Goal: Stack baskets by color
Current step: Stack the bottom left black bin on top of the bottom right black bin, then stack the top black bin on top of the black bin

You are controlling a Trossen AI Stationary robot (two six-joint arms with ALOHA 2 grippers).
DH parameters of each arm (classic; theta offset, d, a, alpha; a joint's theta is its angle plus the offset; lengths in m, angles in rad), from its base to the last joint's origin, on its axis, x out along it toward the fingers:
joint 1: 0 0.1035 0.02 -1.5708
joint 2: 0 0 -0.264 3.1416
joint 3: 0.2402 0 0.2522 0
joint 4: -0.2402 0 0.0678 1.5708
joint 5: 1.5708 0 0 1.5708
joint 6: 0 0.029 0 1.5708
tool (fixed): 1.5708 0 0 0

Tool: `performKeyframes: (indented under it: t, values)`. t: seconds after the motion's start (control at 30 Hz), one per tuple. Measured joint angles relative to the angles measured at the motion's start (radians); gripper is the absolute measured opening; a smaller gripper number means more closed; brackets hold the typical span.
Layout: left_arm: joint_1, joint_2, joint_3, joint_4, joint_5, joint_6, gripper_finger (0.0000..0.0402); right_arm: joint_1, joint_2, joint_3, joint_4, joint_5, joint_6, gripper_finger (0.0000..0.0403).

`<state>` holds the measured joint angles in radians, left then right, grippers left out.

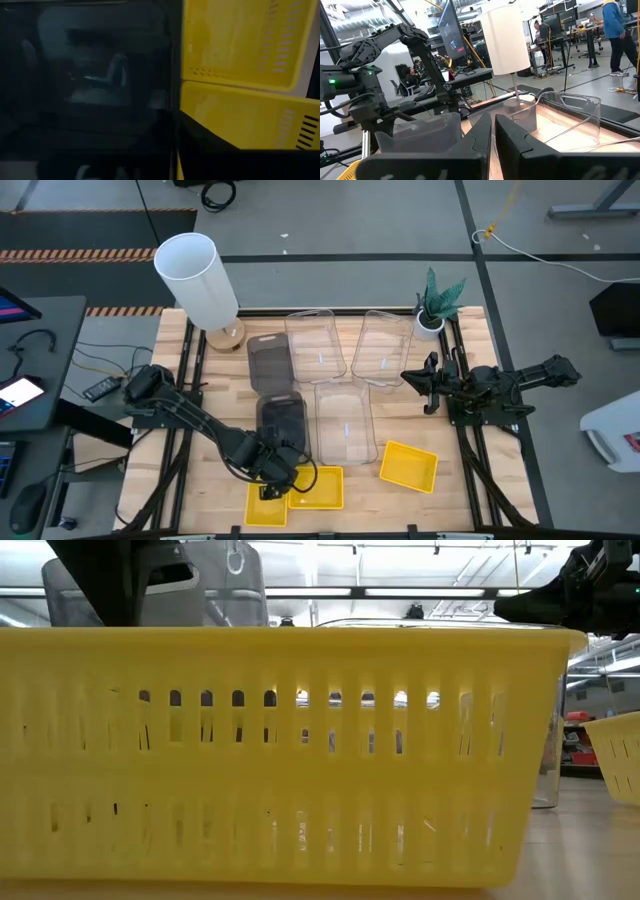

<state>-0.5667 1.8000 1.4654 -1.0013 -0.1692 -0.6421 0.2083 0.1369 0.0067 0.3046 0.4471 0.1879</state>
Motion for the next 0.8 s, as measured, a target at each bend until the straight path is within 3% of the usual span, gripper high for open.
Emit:
performKeyframes:
  t: [0.23, 0.37, 0.53, 0.8]
  values:
    - [0.008, -0.001, 0.005, -0.009, 0.010, 0.008, 0.0133, 0.000, 0.000, 0.000, 0.000, 0.000, 0.000, 0.0030]
    - [0.010, -0.001, 0.035, -0.059, 0.008, 0.039, 0.0161, 0.000, 0.000, 0.000, 0.000, 0.000, 0.000, 0.0030]
    - [0.011, -0.028, 0.032, -0.140, -0.077, 0.092, 0.0162, 0.000, 0.000, 0.000, 0.000, 0.000, 0.000, 0.0030]
    - [0.070, -0.111, 0.031, -0.191, -0.171, 0.158, 0.0131, 0.000, 0.000, 0.000, 0.000, 0.000, 0.000, 0.0030]
